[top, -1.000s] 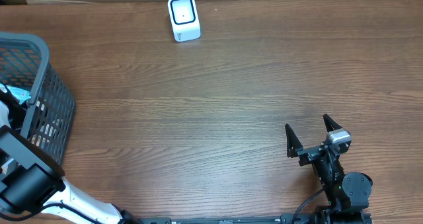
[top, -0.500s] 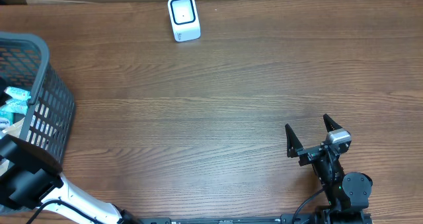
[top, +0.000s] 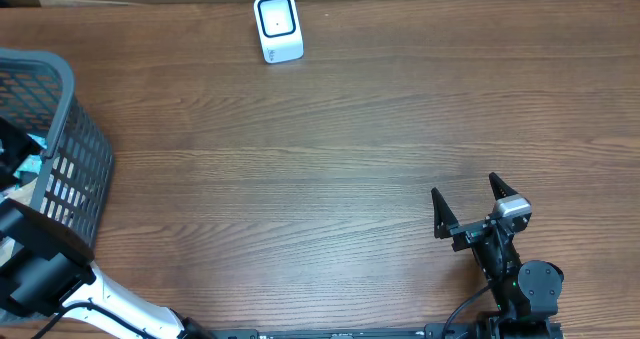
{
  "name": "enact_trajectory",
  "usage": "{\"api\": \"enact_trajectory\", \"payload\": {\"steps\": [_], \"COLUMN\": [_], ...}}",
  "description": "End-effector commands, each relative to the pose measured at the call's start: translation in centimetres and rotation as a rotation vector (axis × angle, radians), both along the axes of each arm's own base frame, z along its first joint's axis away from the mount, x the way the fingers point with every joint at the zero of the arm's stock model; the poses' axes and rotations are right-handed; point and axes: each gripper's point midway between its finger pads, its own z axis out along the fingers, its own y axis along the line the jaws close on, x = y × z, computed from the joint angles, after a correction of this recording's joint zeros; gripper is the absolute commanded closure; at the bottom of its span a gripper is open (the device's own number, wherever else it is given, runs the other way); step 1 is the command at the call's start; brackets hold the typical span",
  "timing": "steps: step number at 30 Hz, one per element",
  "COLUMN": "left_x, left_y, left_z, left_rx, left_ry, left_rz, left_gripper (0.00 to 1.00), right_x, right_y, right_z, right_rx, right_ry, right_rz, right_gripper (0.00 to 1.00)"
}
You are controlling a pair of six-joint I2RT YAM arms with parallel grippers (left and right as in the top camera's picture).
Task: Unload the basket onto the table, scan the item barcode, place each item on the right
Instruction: 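Grasp the clear plastic bag in the basket with the left gripper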
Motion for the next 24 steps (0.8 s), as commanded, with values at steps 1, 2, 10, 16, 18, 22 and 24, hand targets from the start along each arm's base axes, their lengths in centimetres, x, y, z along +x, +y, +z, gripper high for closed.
{"api": "enact_trajectory", "payload": {"steps": [1, 2, 10, 16, 18, 22, 24], "left_x": [-0.4, -0.5, -0.8, -0.9, -0.9, -0.9, -1.0], "left_y": [-0.9, -1.0, -1.4, -1.5, -1.5, -1.5, -1.6], "left_z": [-2.3, -3.0, -7.8, -10.4, -11.1, -12.0, -12.5], "left_rx": [-0.037, -0.042, -0.045, -0.031, -0.025, -0.019, -0.016], "left_ry": [0.027, 0.03, 0.034, 0.02, 0.014, 0.009, 0.008], "left_rz": [0.0, 0.0, -0.028, -0.042, -0.047, -0.047, -0.055], "left_gripper": [0.4, 0.39, 0.22, 0.16, 0.15, 0.15, 0.15], "right_x": [0.1, 0.1, 0.1, 0.1, 0.1, 0.1, 0.1], "right_y": [-0.3, -0.3, -0.3, -0.3, -0.3, -0.3, -0.3], "right_z": [-0.3, -0.3, -0.3, -0.3, -0.3, -0.3, -0.3], "right_rx": [0.003, 0.003, 0.003, 0.003, 0.003, 0.003, 0.003], "right_ry": [0.004, 0.004, 0.004, 0.004, 0.004, 0.004, 0.004], "right_rz": [-0.013, -0.013, -0.013, -0.013, -0.013, -0.013, -0.013], "right_gripper": [0.0, 0.0, 0.0, 0.0, 0.0, 0.0, 0.0]}}
